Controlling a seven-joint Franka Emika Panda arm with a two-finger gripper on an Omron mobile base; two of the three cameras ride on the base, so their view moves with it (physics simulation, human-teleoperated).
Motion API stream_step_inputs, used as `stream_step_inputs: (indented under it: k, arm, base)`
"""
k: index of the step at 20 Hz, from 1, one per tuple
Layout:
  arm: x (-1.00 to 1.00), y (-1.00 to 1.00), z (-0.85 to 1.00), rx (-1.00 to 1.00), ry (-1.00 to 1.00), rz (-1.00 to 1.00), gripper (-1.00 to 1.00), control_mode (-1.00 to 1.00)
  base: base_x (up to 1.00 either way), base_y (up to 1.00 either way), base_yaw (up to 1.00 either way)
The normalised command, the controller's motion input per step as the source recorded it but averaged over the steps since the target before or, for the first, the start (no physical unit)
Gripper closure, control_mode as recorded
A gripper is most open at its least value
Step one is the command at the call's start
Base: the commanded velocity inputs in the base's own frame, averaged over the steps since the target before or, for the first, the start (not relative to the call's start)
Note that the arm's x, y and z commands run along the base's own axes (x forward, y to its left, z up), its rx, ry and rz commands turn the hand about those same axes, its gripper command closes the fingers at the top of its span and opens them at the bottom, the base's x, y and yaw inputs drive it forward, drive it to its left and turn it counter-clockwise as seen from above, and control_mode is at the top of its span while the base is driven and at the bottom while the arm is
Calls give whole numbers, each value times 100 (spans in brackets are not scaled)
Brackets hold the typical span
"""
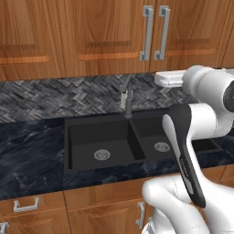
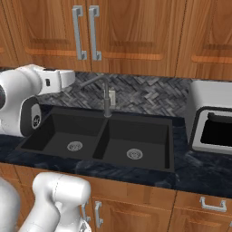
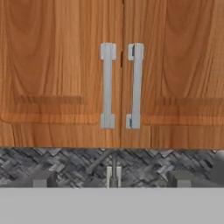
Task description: The dining table condiment station is running low on mayonnaise. Refill the condiment station by opening the cabinet and taking the mayonnaise from the cabinet and placing it on the dining table.
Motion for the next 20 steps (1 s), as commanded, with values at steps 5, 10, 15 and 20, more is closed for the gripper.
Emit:
stream_step_inputs:
  k: [5, 10, 15, 20]
  arm:
    - [0, 0, 77, 0, -29, 2, -100, -100]
    - [19, 22, 60, 0, -13, 0, -100, -100]
    - [33, 33, 9, 0, -1, 0, -100, -100]
    - [49, 32, 0, 0, 10, 1, -100, -100]
  base:
    - [0, 0, 0]
    - [0, 0, 0]
    - [0, 0, 0]
    - [0, 0, 0]
